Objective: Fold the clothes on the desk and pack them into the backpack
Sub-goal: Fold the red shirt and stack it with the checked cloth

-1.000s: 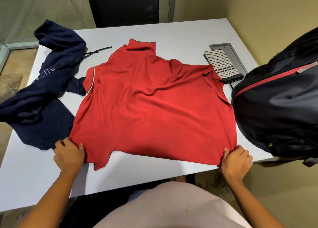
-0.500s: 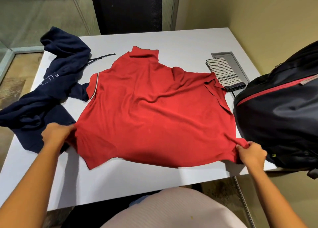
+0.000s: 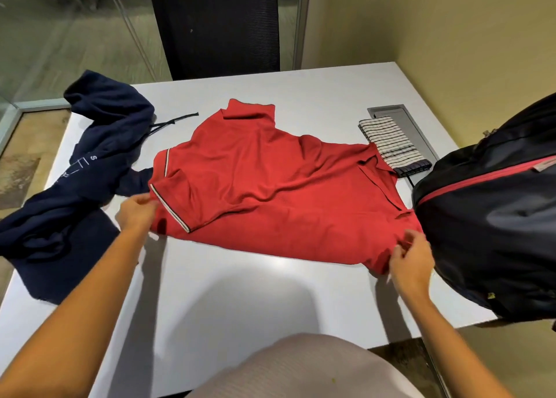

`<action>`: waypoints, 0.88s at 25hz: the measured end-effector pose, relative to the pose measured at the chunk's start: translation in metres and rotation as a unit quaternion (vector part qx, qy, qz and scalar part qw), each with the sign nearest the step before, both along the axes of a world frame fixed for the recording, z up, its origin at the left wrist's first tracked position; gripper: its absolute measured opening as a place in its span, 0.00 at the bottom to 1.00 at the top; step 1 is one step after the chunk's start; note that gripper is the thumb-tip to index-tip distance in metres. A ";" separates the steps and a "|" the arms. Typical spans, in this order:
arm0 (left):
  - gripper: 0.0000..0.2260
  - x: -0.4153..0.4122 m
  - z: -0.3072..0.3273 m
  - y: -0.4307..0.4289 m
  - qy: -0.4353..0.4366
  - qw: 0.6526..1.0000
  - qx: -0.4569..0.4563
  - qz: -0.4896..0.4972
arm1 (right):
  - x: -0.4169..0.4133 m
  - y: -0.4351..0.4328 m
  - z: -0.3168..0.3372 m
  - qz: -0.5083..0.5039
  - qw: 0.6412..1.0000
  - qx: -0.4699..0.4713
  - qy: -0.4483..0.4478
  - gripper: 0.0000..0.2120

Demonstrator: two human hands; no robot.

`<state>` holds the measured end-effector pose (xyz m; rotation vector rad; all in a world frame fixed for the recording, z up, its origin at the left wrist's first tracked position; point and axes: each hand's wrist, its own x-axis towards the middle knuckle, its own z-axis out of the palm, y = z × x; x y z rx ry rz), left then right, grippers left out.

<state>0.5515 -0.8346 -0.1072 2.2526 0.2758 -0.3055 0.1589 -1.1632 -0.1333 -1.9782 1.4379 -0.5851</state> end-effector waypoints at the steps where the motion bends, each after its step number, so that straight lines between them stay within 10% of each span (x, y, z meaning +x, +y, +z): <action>1: 0.18 -0.007 -0.008 -0.001 -0.001 0.998 0.068 0.011 | 0.001 0.012 -0.009 0.073 0.996 -0.039 0.019 0.16; 7: 0.26 -0.013 -0.028 -0.004 0.098 0.988 0.084 0.085 | -0.002 0.018 -0.063 0.232 0.941 -0.140 0.205 0.22; 11: 0.30 -0.001 -0.027 -0.005 0.105 0.981 0.089 0.137 | -0.021 0.021 -0.063 0.221 0.941 -0.161 0.199 0.27; 15: 0.26 0.014 -0.018 0.002 0.075 0.979 0.082 0.171 | -0.019 -0.002 -0.041 0.209 0.937 -0.205 0.190 0.12; 22: 0.22 0.028 -0.015 0.018 0.055 0.975 0.038 0.211 | -0.027 -0.020 -0.017 0.231 0.900 -0.304 0.209 0.22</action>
